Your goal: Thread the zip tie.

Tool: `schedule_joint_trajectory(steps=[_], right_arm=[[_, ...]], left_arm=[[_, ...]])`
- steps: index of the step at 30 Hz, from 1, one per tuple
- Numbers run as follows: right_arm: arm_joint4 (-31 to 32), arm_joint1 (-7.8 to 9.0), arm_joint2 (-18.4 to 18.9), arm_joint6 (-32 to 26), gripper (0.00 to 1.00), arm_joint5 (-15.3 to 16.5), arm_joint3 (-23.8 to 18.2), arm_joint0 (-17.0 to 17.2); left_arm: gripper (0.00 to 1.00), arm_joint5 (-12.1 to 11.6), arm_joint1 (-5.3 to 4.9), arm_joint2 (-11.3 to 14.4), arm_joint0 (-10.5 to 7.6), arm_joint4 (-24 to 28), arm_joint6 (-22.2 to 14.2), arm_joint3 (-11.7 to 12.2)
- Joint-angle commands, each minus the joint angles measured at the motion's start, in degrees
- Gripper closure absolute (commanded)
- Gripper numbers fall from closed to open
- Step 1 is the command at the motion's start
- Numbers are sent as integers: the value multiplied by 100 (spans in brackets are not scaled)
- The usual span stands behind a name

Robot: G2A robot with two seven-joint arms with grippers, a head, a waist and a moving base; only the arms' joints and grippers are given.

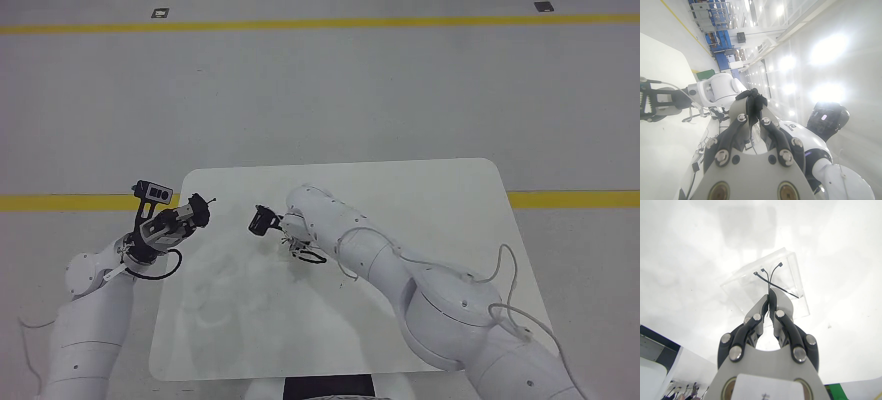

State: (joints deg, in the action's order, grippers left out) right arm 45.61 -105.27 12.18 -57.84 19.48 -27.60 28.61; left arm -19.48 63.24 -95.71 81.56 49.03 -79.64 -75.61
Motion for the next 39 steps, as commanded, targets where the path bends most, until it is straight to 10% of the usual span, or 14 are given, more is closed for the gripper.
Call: schedule_joint_trajectory(steps=[1, 12, 21, 39], right_arm=[[13, 40, 22, 62, 100, 0, -25, -18], [-66, 291, 15, -211, 99, 0, -589, 94], [-233, 415, -105, -316, 72, 0, -740, 160], [387, 378, -244, 139, 97, 0, -640, 180]], left_arm=[[100, 0, 0, 0, 0, 0, 0, 0], [100, 0, 0, 0, 0, 0, 0, 0], [100, 0, 0, 0, 0, 0, 0, 0], [100, 0, 0, 0, 0, 0, 0, 0]])
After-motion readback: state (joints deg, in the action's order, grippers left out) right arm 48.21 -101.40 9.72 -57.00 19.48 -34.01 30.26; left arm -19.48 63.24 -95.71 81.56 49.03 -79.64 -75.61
